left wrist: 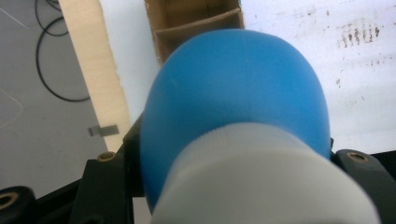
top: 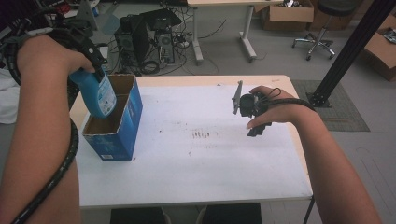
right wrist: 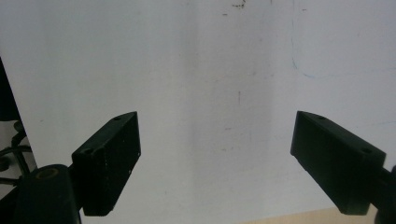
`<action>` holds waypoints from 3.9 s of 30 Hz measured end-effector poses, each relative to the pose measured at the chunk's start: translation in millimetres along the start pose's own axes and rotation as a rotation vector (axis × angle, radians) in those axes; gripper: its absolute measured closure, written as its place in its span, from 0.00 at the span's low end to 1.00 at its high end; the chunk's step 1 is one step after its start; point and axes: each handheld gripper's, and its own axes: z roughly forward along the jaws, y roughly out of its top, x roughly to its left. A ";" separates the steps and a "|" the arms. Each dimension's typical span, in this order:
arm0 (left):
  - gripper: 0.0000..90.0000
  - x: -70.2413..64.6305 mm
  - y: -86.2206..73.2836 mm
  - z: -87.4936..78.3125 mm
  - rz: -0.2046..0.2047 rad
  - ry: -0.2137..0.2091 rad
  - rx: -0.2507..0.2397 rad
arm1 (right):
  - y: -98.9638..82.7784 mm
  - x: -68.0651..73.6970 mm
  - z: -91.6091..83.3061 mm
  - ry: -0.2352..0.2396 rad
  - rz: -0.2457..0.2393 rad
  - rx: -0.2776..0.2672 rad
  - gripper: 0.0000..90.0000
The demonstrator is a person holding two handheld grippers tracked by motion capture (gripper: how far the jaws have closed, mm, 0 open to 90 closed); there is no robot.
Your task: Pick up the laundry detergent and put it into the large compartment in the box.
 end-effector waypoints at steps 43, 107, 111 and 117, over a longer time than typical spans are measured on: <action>0.45 10.4 -1.2 128.2 -0.011 -0.045 0.075 | 2.5 0.4 4.2 0.000 -0.001 0.001 0.18; 0.37 6.4 -1.8 159.3 -0.010 -0.010 0.059 | -3.5 1.3 9.8 0.002 0.008 -0.002 0.18; 0.36 7.0 -2.0 156.5 -0.008 -0.005 0.054 | -3.1 1.5 9.9 0.002 0.009 -0.002 0.18; 0.34 6.1 -2.7 153.5 -0.005 -0.002 0.049 | -3.4 1.7 8.9 0.001 0.010 -0.005 0.18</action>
